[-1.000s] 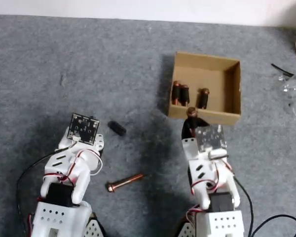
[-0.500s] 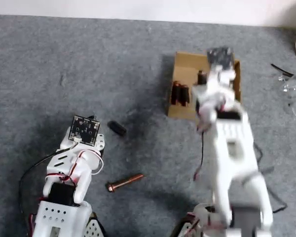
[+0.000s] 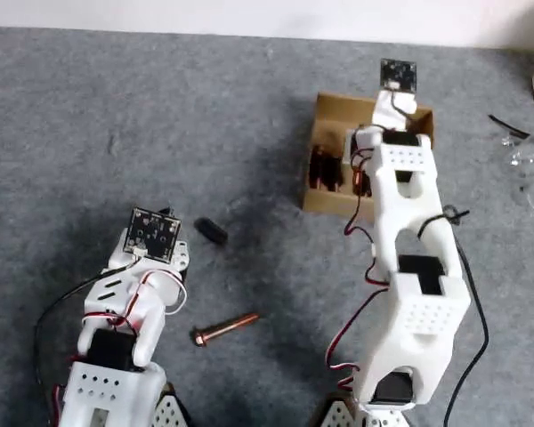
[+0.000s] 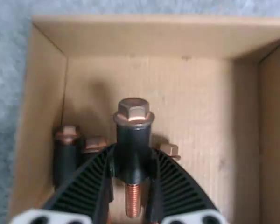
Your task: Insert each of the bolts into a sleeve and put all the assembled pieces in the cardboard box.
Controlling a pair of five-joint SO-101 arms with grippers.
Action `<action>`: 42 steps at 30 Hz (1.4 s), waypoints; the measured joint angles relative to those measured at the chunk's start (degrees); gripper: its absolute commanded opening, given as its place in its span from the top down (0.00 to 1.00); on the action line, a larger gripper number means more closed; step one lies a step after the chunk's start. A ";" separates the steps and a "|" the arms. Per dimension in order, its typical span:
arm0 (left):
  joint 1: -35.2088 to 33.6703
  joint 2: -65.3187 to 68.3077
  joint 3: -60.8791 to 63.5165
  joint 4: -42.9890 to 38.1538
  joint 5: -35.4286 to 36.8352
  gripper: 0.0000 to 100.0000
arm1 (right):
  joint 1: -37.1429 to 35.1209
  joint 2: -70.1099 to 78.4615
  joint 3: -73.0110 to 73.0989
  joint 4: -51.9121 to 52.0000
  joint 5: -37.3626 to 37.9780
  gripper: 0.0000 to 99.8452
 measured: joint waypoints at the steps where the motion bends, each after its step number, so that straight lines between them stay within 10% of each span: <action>1: 0.00 0.00 0.00 0.00 0.00 0.99 | -0.09 0.88 0.00 0.00 -0.09 0.96; 6: 0.00 0.00 0.00 0.00 0.00 0.99 | -0.26 3.96 -0.70 1.41 -0.09 0.81; 21: -4.04 0.00 0.00 0.00 0.35 0.99 | -1.32 -0.62 -1.14 9.58 3.34 0.80; 42: -11.78 0.00 0.00 -2.55 6.15 0.99 | -36.66 -26.73 32.26 -3.16 9.93 0.80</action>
